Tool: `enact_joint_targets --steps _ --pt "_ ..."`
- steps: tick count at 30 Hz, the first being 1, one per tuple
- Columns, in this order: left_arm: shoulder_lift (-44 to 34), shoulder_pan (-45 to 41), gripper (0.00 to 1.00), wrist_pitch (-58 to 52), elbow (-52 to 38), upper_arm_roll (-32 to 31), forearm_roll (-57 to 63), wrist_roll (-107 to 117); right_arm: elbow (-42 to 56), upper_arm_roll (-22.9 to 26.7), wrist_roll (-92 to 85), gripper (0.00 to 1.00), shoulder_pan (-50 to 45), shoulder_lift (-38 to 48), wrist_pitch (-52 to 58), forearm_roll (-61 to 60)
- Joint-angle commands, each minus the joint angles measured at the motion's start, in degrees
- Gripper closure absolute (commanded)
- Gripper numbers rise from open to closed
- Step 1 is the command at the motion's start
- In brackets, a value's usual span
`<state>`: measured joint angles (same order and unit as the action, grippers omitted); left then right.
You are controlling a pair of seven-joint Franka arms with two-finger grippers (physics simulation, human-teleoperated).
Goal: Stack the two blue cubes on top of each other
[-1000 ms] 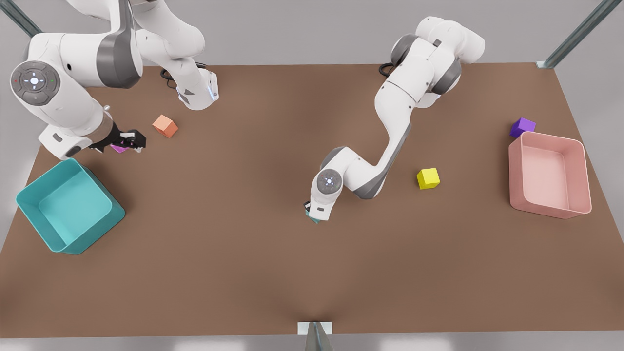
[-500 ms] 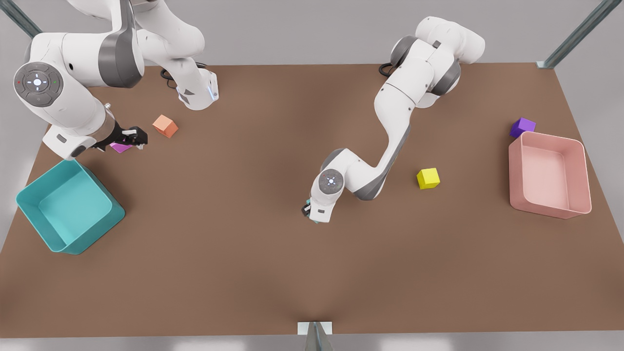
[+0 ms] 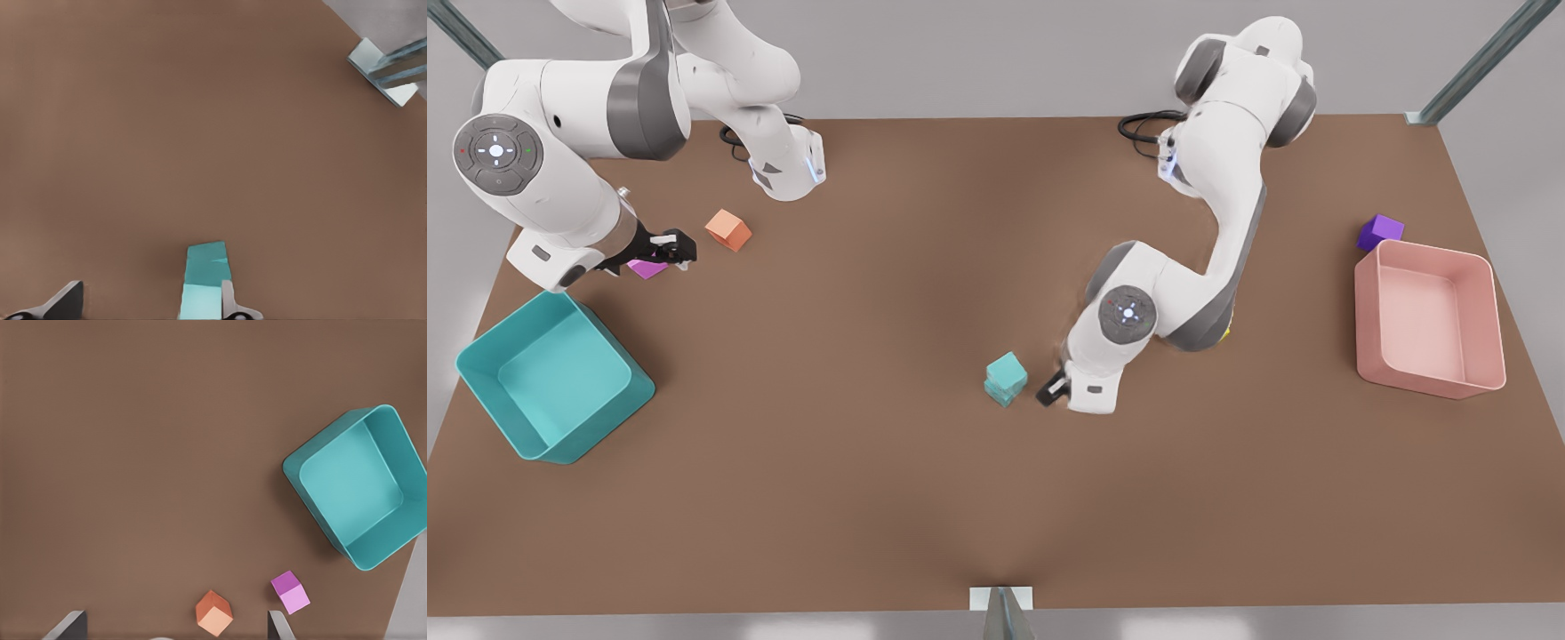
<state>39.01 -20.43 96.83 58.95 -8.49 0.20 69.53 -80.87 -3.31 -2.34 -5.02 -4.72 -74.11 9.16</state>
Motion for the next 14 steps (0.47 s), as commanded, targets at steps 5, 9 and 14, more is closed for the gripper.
enact_joint_targets --steps 5,9,14 --pt "-22.39 11.82 0.0 -10.78 26.29 2.6 3.49 -68.19 0.36 0.14 -1.17 0.0 0.18 0.06 0.1 -0.02" --pt "-25.39 11.82 0.0 -20.01 21.47 4.97 0.06 -76.91 0.45 0.14 -1.08 0.0 0.1 0.06 1.07 -0.02" --pt "-25.39 11.82 0.0 -20.54 21.03 5.06 -0.11 -76.91 0.45 0.05 -1.08 0.0 0.01 0.06 2.39 -0.02"
